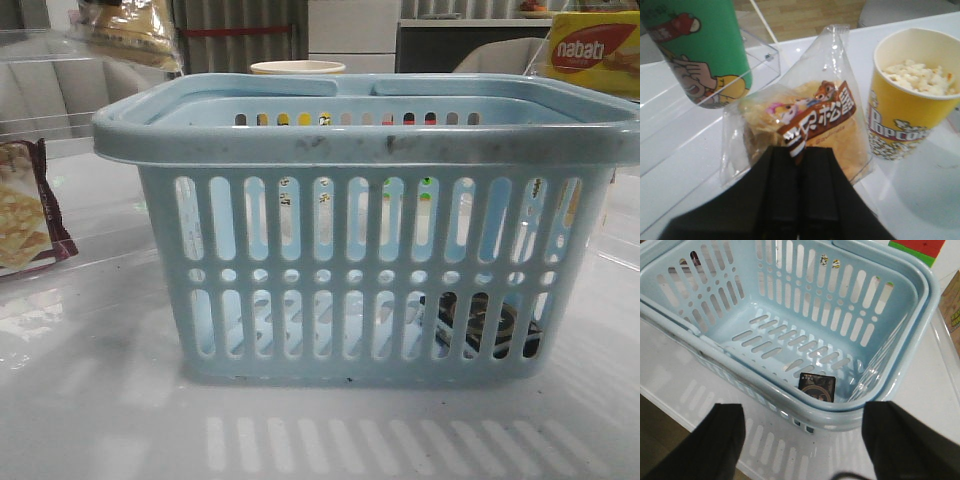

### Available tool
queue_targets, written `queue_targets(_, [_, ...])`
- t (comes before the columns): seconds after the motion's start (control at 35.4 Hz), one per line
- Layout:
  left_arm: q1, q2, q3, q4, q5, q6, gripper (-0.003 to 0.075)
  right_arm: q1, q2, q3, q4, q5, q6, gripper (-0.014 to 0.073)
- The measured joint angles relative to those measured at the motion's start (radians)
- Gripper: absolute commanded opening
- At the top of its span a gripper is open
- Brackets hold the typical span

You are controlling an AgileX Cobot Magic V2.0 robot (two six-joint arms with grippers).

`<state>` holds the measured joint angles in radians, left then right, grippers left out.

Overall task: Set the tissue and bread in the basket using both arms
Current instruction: 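Carry the bread over the basket with the left gripper and release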

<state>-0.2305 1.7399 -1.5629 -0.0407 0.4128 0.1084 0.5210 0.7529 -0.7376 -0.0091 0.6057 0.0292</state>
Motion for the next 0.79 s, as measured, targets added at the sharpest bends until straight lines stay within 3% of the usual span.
queue_targets(0.34, [-0.224,-0.147,0.000,-0.009,0.290,0.059,0.0092,0.000,0.000,0.000,0.000,0.000,0.000,0.0591])
queue_targets(0.54, [-0.371,-0.132,0.047,-0.050,0.314,0.081,0.0108,0.000,0.000,0.000,0.000,0.000,0.000,0.0591])
queue_targets(0.62, [-0.416,-0.105,0.067,-0.069,0.312,0.085,0.0194,0.000,0.000,0.000,0.000,0.000,0.000,0.0591])
queue_targets(0.76, [-0.450,-0.054,0.076,-0.112,0.306,0.087,0.0491,0.000,0.000,0.000,0.000,0.000,0.000,0.0591])
queue_targets(0.79, [-0.454,-0.049,0.078,-0.117,0.306,0.087,0.0521,0.000,0.000,0.000,0.000,0.000,0.000,0.0591])
